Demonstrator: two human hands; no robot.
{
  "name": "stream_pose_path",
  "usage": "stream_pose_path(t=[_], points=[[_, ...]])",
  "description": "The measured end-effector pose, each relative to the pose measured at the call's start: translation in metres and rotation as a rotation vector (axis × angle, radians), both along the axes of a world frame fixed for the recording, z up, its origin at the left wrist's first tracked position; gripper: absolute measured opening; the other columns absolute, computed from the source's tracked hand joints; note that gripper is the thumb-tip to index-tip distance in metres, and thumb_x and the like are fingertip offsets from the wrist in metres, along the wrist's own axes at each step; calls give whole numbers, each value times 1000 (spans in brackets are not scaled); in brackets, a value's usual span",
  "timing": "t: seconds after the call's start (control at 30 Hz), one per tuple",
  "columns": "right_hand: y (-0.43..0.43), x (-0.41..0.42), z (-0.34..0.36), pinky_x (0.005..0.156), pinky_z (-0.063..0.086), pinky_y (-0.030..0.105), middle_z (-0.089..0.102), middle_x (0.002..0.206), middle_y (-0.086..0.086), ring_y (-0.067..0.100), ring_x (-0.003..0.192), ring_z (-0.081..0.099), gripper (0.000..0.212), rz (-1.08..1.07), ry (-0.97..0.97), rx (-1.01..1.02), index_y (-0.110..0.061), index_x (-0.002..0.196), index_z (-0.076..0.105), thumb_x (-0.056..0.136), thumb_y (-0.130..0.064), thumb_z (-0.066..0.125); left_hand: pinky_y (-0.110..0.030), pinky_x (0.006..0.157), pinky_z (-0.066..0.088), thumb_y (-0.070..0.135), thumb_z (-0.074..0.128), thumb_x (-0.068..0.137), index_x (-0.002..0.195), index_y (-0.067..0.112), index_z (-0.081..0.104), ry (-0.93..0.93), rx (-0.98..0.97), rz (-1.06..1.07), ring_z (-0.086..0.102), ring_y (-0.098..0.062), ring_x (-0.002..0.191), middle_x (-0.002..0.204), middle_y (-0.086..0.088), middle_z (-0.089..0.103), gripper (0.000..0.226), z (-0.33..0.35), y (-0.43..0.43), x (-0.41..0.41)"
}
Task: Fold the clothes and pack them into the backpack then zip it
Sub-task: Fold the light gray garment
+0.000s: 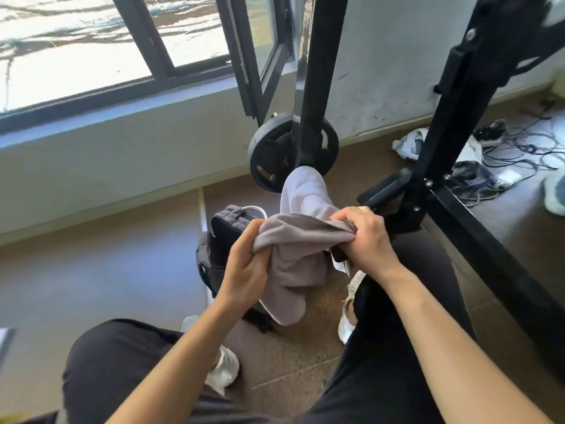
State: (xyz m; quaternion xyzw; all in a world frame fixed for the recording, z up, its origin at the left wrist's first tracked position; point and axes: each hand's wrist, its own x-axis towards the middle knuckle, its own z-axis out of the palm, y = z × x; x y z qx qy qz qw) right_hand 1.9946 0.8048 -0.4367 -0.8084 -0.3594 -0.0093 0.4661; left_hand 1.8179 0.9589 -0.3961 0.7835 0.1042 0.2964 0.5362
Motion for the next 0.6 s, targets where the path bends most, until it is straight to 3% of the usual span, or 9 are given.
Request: stream_pose_path(t=[0.1, 0.2, 0.3, 0.33, 0.4, 0.5, 0.6], points=[[-7, -19, 12, 69, 56, 40, 69, 79, -1, 20, 75, 65, 18, 75, 139, -9, -16, 92, 69, 81, -2, 69, -20, 83, 48, 2, 45, 98, 101, 6, 67, 67, -3, 73, 62, -4, 90, 93, 0, 69, 23, 0, 12, -22], [-3, -44, 16, 76, 58, 40, 72, 85, -5, 16, 83, 68, 31, 212, 214, -90, -22, 101, 72, 77, -2, 70, -19, 78, 48, 10, 49, 94, 95, 21, 71, 146, -52, 220, 63, 0, 86, 89, 11, 71, 24, -11, 28, -41], [10, -72, 10, 77, 55, 36, 71, 81, -12, 5, 80, 66, 6, 447, 447, -333, -26, 92, 72, 89, -31, 71, -30, 78, 51, 17, 53, 92, 92, 27, 71, 198, -57, 428, 63, 0, 83, 89, 5, 73, 21, -26, 50, -52], [15, -83, 10, 75, 52, 35, 68, 78, -12, 3, 75, 62, 21, 525, 525, -437, -23, 87, 70, 90, -44, 70, -30, 77, 50, 17, 54, 91, 93, 25, 71, 207, -50, 461, 63, 1, 81, 87, 8, 72, 19, -28, 56, -55], [21, -100, 8, 85, 55, 43, 71, 87, -3, 5, 82, 63, 47, 667, 689, -601, -13, 96, 71, 86, -59, 70, -30, 78, 50, 18, 56, 88, 97, 22, 71, 225, -22, 453, 63, 2, 81, 87, 11, 72, 19, -27, 62, -57], [26, -111, 14, 100, 55, 42, 75, 115, 9, 19, 108, 70, 38, 789, 965, -495, -8, 119, 69, 94, -36, 71, -39, 88, 54, 27, 56, 81, 107, 22, 71, 298, 34, 451, 67, -14, 96, 100, 3, 74, 31, -29, 70, -56], [36, -114, 22, 104, 53, 40, 71, 123, 18, 30, 116, 68, 31, 700, 1183, -229, -4, 125, 66, 99, -19, 64, -37, 98, 46, 40, 72, 72, 133, 25, 56, 473, -22, 588, 57, -20, 112, 121, 0, 64, 66, -35, 82, -64]])
